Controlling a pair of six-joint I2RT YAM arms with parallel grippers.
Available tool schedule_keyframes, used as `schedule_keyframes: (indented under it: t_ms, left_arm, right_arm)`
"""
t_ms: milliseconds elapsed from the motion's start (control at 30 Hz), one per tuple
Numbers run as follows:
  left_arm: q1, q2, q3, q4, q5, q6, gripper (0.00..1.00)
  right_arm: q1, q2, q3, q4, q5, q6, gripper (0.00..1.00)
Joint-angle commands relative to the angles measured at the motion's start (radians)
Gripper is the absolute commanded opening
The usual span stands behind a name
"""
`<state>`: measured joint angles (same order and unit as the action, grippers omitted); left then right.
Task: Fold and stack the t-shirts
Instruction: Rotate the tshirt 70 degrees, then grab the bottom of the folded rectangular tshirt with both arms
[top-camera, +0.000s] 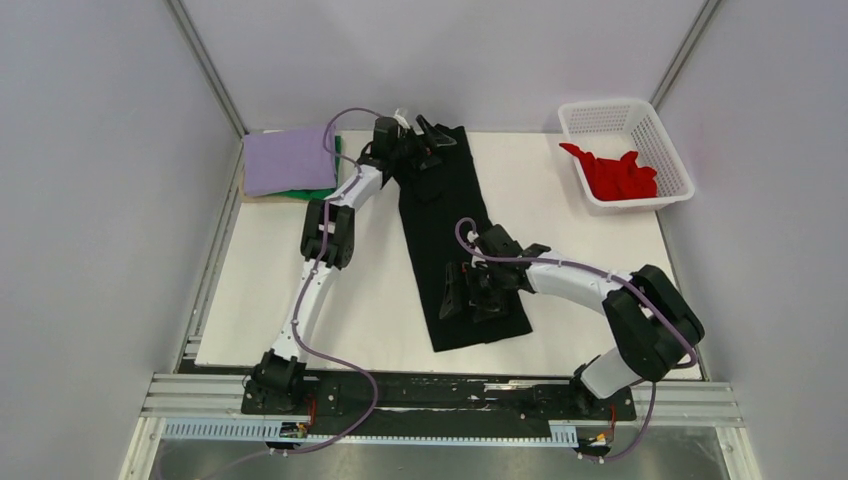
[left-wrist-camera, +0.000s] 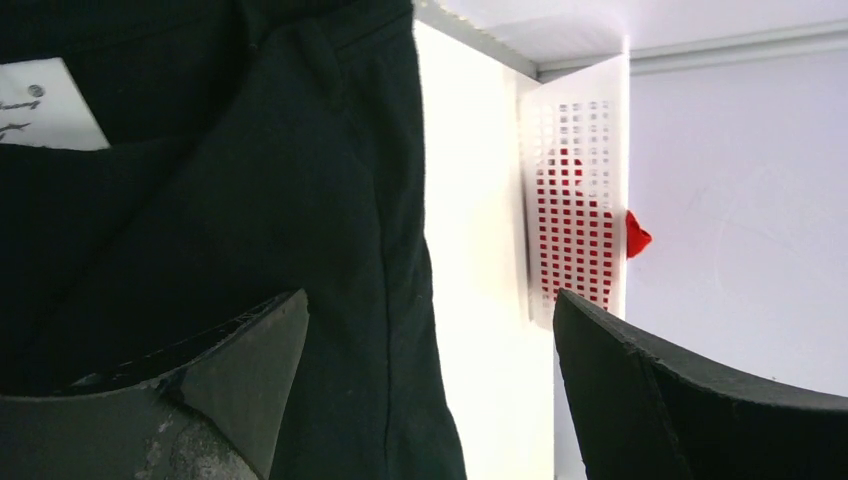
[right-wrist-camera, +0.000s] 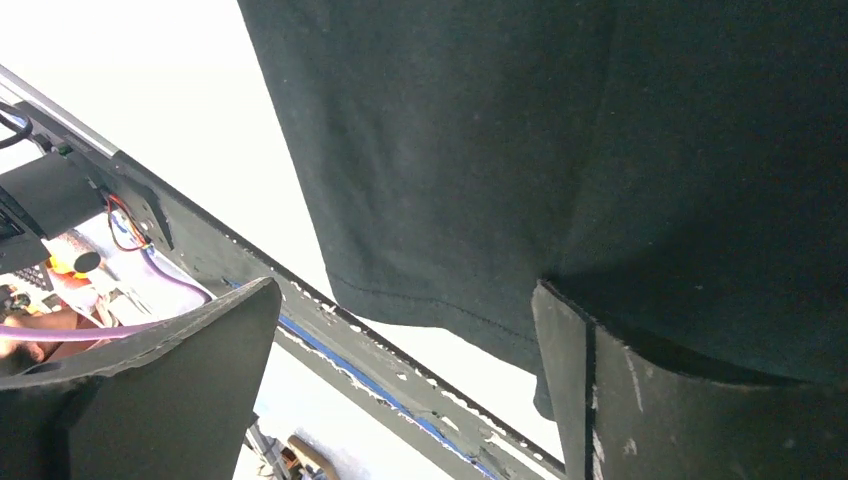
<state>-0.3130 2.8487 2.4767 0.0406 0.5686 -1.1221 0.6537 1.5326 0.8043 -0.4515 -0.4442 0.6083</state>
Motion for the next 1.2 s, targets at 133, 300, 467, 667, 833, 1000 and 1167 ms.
schedule_keyframes:
  t_ms: [133, 300, 467, 667, 833, 1000, 1167]
  left_arm:
    - [-0.027, 0.052, 0.107, 0.147, 0.091, 0.077, 1.00]
    - [-0.029, -0.135, 0.055, 0.024, 0.150, 0.213, 1.00]
    - [-0.060, -0.450, -0.160, -0.234, 0.144, 0.462, 1.00]
    - [-0.223, -0.977, -0.683, -0.531, -0.232, 0.756, 1.00]
    - [-0.395, -1.232, -1.156, -0.610, -0.410, 0.791, 0.98]
    - [-0.639, -1.350, -1.380, -0.667, -0.529, 0.675, 0.87]
    - [-0.788, -1.343, -1.490, -0.622, -0.559, 0.639, 0.75]
  right_arm:
    - [-0.002, -0.109, 0.090, -0.022, 0.141, -0.030, 1.00]
    - [-0.073, -0.214, 0.109, -0.061, 0.283, 0.049, 1.00]
    - [-0.233, -0.293, 0.063, -0.089, 0.229, 0.074, 1.00]
    - [-0.388, -0.392, -0.009, -0.167, 0.220, 0.038, 1.00]
    - [-0.432, -0.457, -0.077, -0.214, 0.239, -0.004, 1.00]
    - [-0.454, -0.481, -0.113, -0.246, 0.219, 0.002, 1.00]
    - [-0.459, -0.488, -0.143, -0.253, 0.212, 0.015, 1.00]
